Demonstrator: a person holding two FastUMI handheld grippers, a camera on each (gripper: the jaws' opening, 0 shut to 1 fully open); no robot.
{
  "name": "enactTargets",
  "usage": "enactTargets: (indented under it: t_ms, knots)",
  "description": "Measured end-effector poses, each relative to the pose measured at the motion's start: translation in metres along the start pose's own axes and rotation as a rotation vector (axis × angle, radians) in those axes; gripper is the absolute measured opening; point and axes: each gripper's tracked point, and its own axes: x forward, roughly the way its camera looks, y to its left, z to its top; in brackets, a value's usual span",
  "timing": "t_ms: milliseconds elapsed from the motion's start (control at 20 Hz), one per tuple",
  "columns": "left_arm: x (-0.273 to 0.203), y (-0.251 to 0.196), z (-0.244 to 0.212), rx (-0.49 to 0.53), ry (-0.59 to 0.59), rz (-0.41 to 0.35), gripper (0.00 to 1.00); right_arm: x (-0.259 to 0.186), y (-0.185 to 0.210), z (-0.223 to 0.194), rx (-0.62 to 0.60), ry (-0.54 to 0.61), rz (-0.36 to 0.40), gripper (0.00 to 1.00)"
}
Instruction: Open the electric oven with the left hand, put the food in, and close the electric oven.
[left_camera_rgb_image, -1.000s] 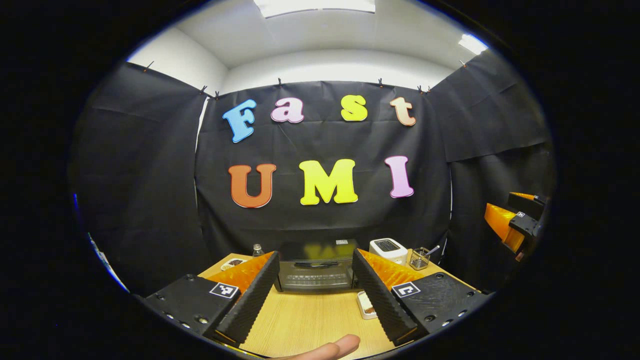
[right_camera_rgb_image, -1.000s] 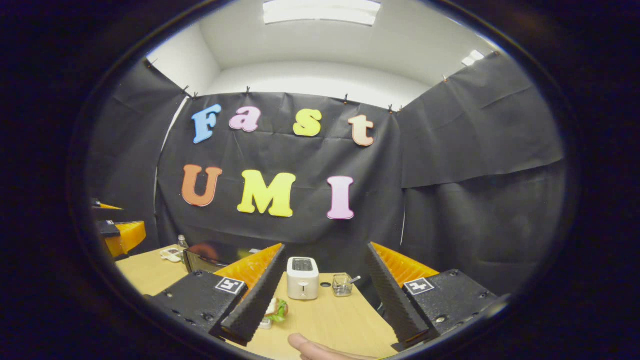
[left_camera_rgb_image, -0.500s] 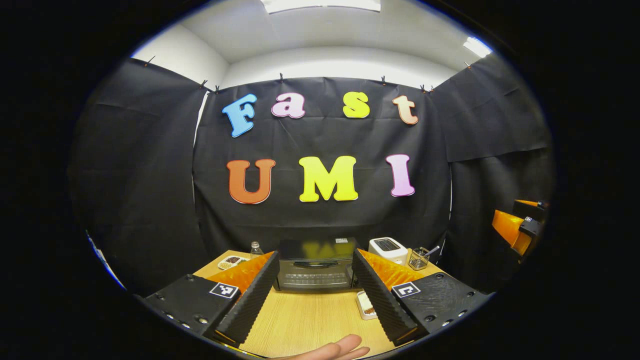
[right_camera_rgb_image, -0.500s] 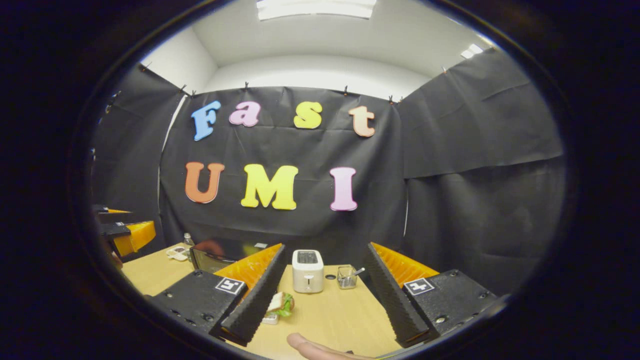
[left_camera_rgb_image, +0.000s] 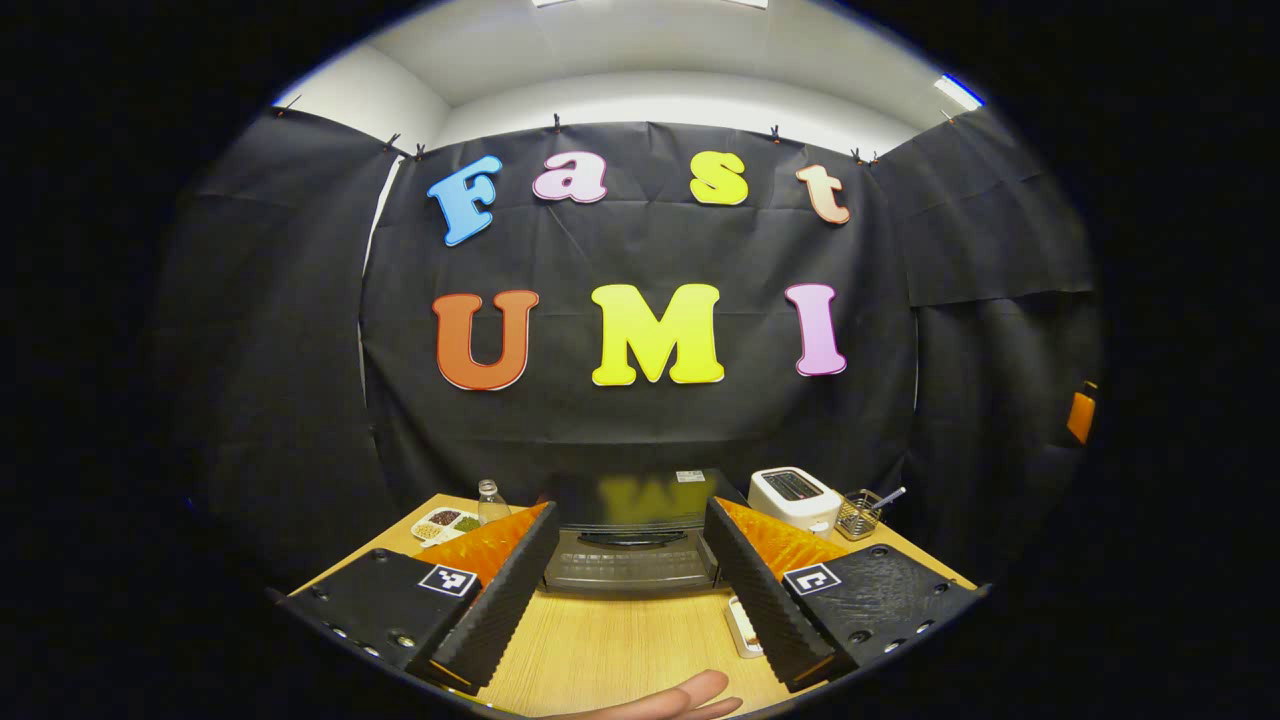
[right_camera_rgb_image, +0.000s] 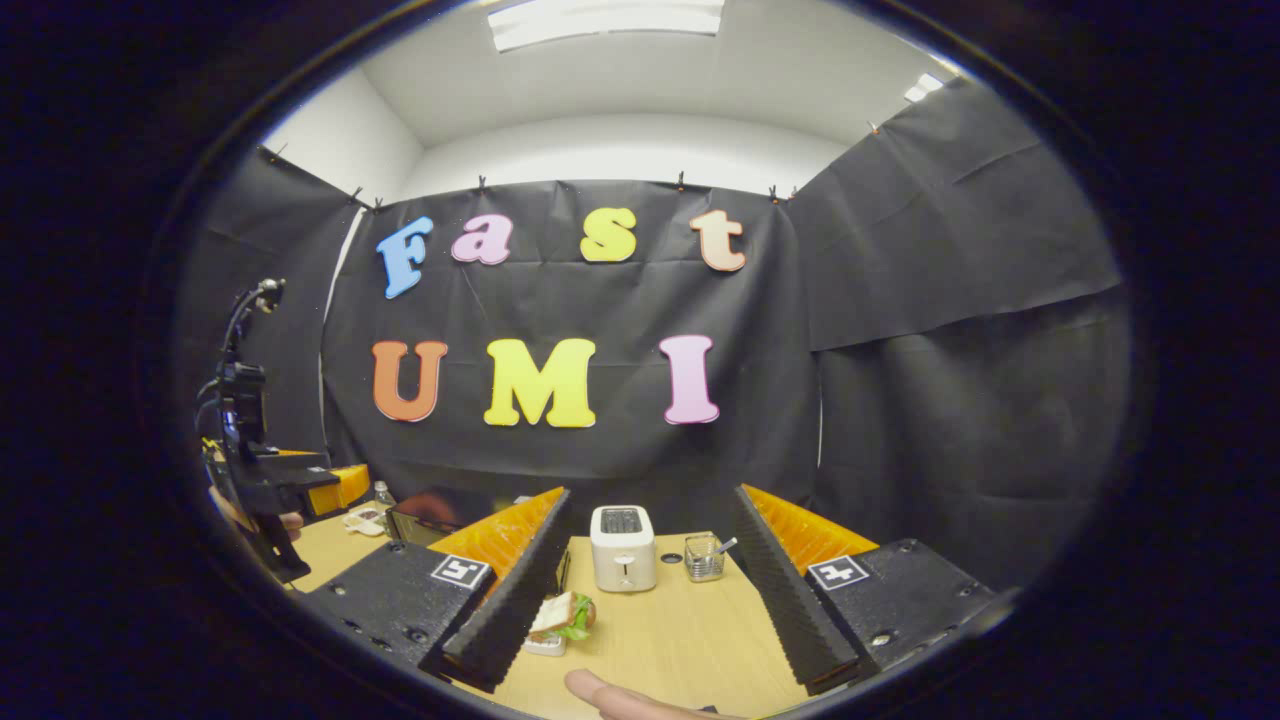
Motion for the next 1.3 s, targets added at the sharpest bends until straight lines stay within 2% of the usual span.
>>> enactTargets:
  t_ms: [100,150,200,250,350,400,450,500,550,600,650,700,750,800,850,900,950,1000,1050,1100,1150,1200,1300]
  knots:
    - [0.032,0.005,-0.009,0.01,0.006,0.013,0.95,0.004,-0.003,-0.003,0.002,0.0,0.001,0.95]
    - [0.051,0.007,-0.016,0.017,0.017,0.013,0.95,0.005,-0.006,-0.006,0.001,0.001,0.0,1.0]
    - [0.064,0.009,-0.023,0.025,0.03,0.015,0.95,0.007,-0.011,-0.008,0.002,0.003,-0.005,1.0]
    - [0.079,0.011,-0.028,0.035,0.035,0.016,0.96,0.009,-0.016,-0.01,0.005,0.007,-0.009,0.95]
    - [0.107,0.014,-0.039,0.051,0.048,0.009,0.96,0.011,-0.025,-0.015,0.005,0.015,-0.015,0.95]
    - [0.118,0.014,-0.046,0.045,0.07,0.002,0.96,0.012,-0.03,-0.014,0.002,0.01,-0.019,0.95]
    - [0.126,0.011,-0.055,0.037,0.091,-0.011,1.0,0.012,-0.035,-0.012,0.001,0.001,-0.026,1.0]
    - [0.134,0.008,-0.061,0.031,0.106,-0.014,0.96,0.013,-0.041,-0.012,0.001,-0.007,-0.035,1.0]
    - [0.14,0.007,-0.068,0.029,0.126,-0.013,0.96,0.013,-0.045,-0.011,0.002,-0.012,-0.041,0.95]
    - [0.146,0.004,-0.077,0.027,0.152,-0.014,0.96,0.013,-0.048,-0.011,0.007,-0.014,-0.043,0.95]
    - [0.154,-0.002,-0.088,0.027,0.18,-0.016,0.96,0.012,-0.05,-0.01,0.016,-0.016,-0.044,1.0]
    - [0.159,-0.007,-0.095,0.027,0.201,-0.019,0.96,0.012,-0.052,-0.01,0.021,-0.014,-0.043,0.95]
    - [0.165,-0.012,-0.104,0.027,0.22,-0.023,0.96,0.011,-0.055,-0.009,0.021,-0.015,-0.046,0.95]
    - [0.17,-0.013,-0.113,0.028,0.251,-0.015,0.96,0.01,-0.059,-0.008,0.019,-0.02,-0.053,1.0]
    - [0.172,-0.013,-0.124,0.03,0.286,-0.004,0.96,0.008,-0.063,-0.005,0.017,-0.027,-0.059,0.95]
    - [0.175,-0.013,-0.131,0.032,0.303,0.003,0.96,0.005,-0.066,-0.006,0.013,-0.031,-0.064,1.0]
    - [0.177,-0.014,-0.136,0.031,0.318,0.004,0.96,0.003,-0.067,-0.007,0.008,-0.029,-0.066,0.94]
    - [0.179,-0.017,-0.141,0.026,0.341,-0.002,0.96,0.0,-0.069,-0.008,0.005,-0.026,-0.065,0.94]
    - [0.18,-0.018,-0.144,0.034,0.354,-0.007,0.89,-0.002,-0.071,-0.008,0.005,-0.026,-0.067,0.95]
    - [0.181,-0.017,-0.148,0.033,0.361,-0.008,0.98,-0.003,-0.072,-0.007,0.002,-0.028,-0.069,0.95]
    - [0.18,-0.016,-0.147,0.022,0.361,-0.006,0.91,-0.005,-0.073,-0.006,-0.005,-0.029,-0.072,0.95]
    - [0.179,-0.016,-0.148,0.011,0.367,-0.004,0.99,-0.006,-0.074,-0.006,-0.011,-0.028,-0.074,0.95]
    - [0.175,-0.016,-0.148,0.007,0.38,-0.003,0.99,-0.011,-0.074,-0.003,-0.018,-0.033,-0.073,0.95]
